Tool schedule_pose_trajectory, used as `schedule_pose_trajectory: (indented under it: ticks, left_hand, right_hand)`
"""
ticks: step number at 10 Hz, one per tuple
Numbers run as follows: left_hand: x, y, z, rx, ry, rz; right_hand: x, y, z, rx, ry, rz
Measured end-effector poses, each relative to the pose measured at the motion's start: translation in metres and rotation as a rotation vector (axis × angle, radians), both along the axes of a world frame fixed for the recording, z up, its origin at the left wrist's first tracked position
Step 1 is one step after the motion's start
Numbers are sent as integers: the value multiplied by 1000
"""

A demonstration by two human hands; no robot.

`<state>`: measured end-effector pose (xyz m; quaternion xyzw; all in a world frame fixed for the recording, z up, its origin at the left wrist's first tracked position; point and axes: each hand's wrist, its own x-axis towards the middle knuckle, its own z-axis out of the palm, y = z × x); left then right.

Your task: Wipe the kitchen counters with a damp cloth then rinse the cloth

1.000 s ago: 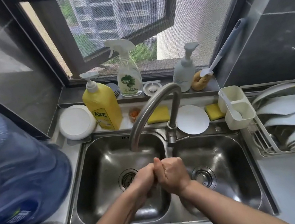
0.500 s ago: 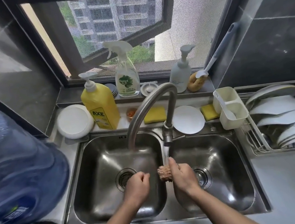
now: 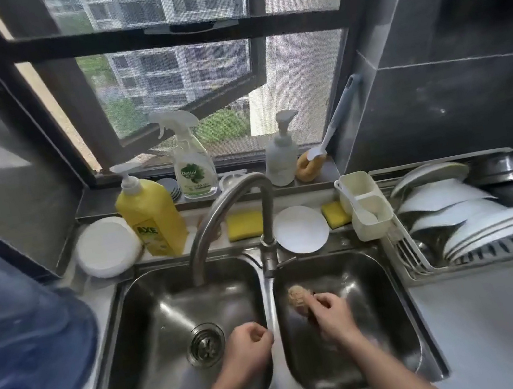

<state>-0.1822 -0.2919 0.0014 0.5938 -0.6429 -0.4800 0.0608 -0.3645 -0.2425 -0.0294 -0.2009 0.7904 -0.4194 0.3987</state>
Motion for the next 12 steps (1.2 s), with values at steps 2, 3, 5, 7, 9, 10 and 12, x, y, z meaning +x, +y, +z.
schedule_pose_trajectory:
  ticks: [2, 3, 5, 7, 9, 10, 12]
  left_hand:
    - [-20, 12, -5, 90, 93, 116]
    - [-24, 14, -10, 137, 97, 172]
    - [-30, 12, -15, 143, 112, 275]
    - [-42, 5, -22, 131, 165, 348]
    - [-61, 3, -14, 100, 124, 303]
    - [-66, 6, -12, 123, 141, 289]
    - [-58, 25, -16, 249, 131, 230]
  right_hand:
    - [-52, -50, 25, -84, 18, -187]
    - [-73, -93, 34, -77, 131, -161]
    - [-92, -155, 30, 101, 500, 153]
    - [-102, -156, 15, 176, 681, 328]
    - [-97, -87, 23, -80, 323, 39]
    - [-81, -25, 8, -13, 105, 3]
    - [-55, 49, -28, 237, -257, 115]
